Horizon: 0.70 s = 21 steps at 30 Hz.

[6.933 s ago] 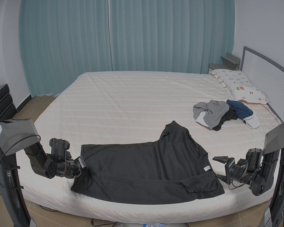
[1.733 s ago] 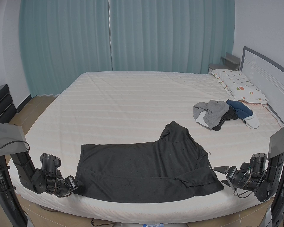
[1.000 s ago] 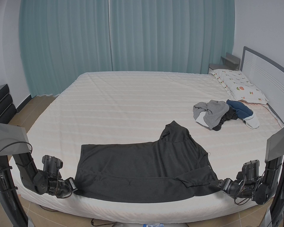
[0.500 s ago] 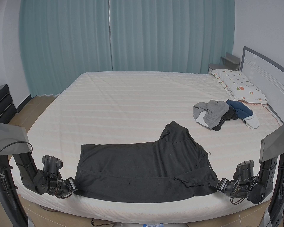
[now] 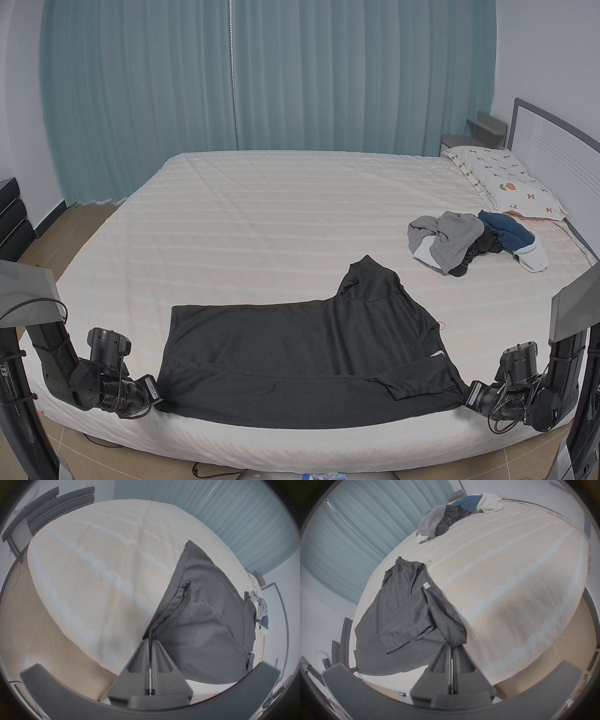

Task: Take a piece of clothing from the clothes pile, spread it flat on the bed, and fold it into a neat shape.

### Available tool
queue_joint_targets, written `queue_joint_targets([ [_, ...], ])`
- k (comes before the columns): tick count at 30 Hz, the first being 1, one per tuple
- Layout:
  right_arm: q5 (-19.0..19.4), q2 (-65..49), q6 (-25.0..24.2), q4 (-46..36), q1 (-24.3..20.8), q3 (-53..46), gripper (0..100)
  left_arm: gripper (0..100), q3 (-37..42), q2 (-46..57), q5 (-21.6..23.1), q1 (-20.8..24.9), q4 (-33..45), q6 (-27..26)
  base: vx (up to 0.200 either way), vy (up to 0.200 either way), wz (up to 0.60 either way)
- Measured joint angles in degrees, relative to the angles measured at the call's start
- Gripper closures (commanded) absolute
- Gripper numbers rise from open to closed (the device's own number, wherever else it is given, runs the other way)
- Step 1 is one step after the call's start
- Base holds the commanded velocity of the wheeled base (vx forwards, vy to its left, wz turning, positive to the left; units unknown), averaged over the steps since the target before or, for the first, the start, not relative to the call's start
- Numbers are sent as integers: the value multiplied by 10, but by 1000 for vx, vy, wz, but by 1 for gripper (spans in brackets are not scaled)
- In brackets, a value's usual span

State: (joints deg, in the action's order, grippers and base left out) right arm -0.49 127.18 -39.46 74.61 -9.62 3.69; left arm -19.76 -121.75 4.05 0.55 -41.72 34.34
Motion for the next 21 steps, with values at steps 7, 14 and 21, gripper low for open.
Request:
queue_joint_targets([
  [7, 0, -22, 22, -2, 3, -18, 100, 100, 3, 7, 1, -18, 2, -32, 0, 0, 0],
  [14, 0, -29, 51, -3, 3, -26, 100, 100, 8, 16, -1, -23, 6, -42, 0, 0, 0],
  [21, 0, -32, 71, -47, 4, -27, 100, 100, 27, 20, -4, -23, 6, -82, 0, 0, 0],
])
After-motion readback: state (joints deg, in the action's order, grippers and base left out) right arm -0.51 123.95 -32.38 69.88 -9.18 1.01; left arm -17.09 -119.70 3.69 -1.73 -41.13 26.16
